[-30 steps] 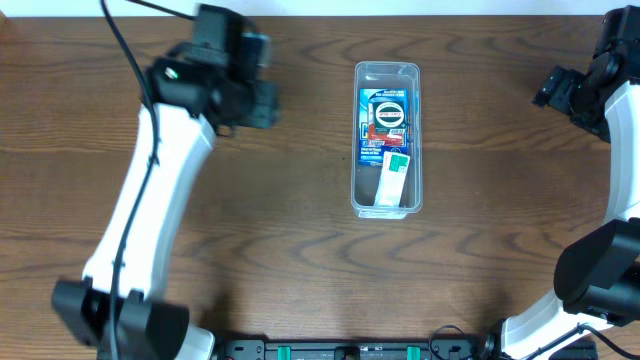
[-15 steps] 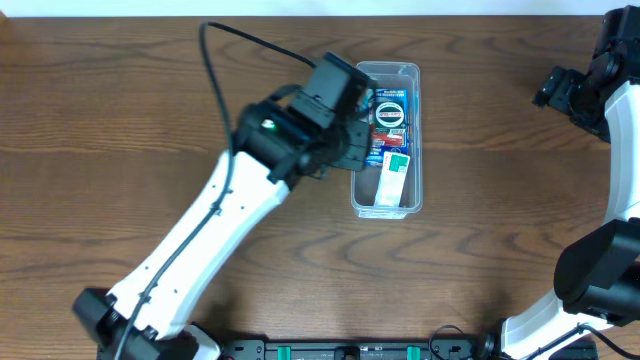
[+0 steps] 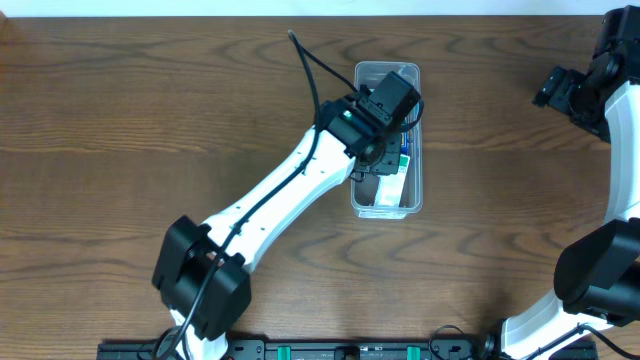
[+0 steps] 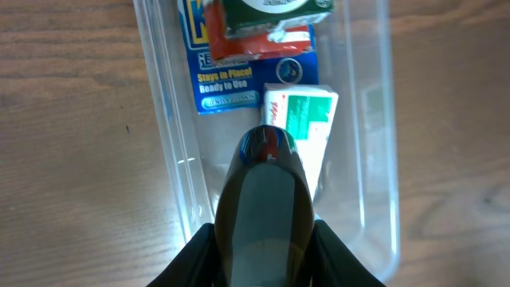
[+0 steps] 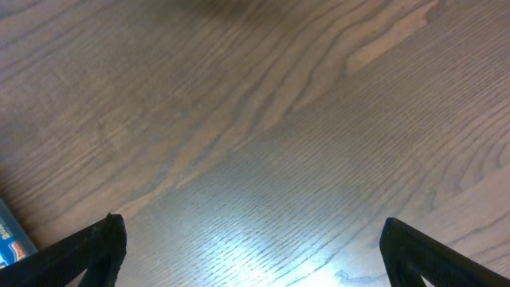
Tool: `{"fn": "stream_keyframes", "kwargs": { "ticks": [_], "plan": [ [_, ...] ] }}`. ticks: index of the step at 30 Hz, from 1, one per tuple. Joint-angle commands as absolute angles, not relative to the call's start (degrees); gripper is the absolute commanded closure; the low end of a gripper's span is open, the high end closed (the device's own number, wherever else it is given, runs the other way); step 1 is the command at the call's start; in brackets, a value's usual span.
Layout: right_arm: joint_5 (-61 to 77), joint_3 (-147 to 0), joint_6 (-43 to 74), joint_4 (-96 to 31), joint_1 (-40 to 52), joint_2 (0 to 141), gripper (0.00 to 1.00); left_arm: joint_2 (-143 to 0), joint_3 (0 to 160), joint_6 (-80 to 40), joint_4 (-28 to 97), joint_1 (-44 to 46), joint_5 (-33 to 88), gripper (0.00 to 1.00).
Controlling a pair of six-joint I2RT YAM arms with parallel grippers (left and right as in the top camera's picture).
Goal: Pack container
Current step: 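Carry the bottle right and lower it into the container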
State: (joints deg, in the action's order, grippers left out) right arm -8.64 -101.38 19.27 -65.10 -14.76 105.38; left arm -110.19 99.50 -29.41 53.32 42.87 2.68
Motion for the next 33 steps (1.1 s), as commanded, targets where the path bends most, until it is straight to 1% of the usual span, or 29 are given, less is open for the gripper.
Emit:
{"fn": "stream_keyframes", "kwargs": {
  "ticks": [1,10,33],
  "plan": [
    [-9.2,-101.0,19.1,-65.1,-15.0,105.7,0.01,-111.4,100.6,-31.0,52.6,42.9,0.6,0.73],
    [-9.2,-101.0,19.1,-65.1,-15.0,105.7,0.01,-116.5,100.6,-33.4,52.2,42.9,-1.1,0.73],
    [-9.2,-101.0,19.1,-65.2,-15.0,105.7,0.01,-120.2,100.6,-34.8,53.3,44.5,-1.2,0.73]
  ]
}}
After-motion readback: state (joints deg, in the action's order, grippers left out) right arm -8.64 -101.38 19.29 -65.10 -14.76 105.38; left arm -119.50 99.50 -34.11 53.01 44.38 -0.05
